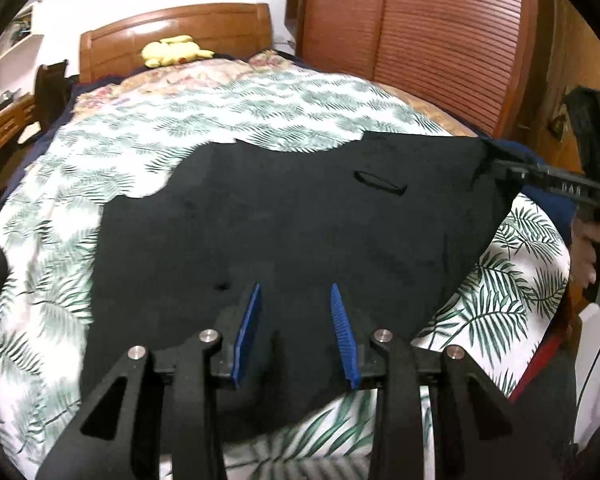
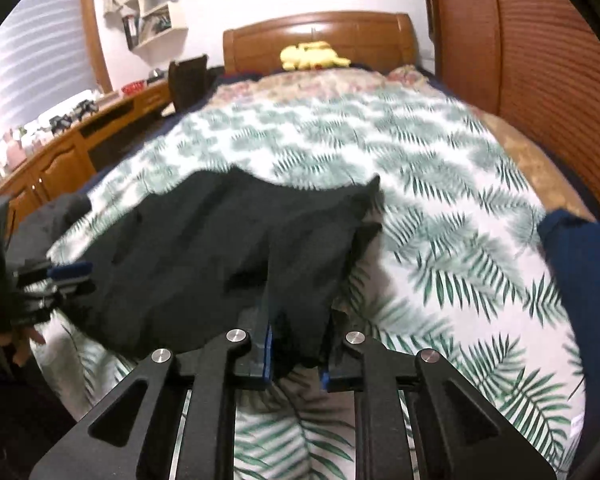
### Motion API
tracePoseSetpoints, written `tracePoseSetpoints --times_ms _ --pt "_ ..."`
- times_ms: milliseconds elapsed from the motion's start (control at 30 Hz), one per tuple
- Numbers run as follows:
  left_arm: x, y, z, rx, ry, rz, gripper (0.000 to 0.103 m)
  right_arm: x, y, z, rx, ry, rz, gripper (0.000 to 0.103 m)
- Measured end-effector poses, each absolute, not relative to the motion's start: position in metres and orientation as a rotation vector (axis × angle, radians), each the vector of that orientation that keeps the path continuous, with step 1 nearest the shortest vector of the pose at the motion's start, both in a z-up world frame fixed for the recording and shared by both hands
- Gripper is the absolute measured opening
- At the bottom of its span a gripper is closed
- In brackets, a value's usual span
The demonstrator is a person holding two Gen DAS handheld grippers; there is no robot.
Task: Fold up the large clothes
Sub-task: 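Grasp the coat side edge with the right gripper and lift it, then fold the side edge over toward the left gripper and open the right gripper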
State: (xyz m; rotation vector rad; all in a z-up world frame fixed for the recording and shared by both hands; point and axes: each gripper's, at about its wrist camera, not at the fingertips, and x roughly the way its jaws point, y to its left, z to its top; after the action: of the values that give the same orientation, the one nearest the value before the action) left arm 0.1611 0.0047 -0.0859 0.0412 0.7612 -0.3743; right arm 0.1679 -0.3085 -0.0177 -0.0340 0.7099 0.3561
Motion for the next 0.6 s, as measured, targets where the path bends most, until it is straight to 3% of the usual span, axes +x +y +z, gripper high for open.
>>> tracePoseSetpoints --times_ms 300,600 --pt "0.119 0.083 -0.072 0.001 0.687 -0.28 0.034 0.167 -0.221 0.025 -0.142 0.623 0.446 0.013" --pt "0.094 0.153 -0.074 -0.063 0.66 -0.167 0.034 0.157 -0.086 0.028 -0.233 0.579 0.653 0.012"
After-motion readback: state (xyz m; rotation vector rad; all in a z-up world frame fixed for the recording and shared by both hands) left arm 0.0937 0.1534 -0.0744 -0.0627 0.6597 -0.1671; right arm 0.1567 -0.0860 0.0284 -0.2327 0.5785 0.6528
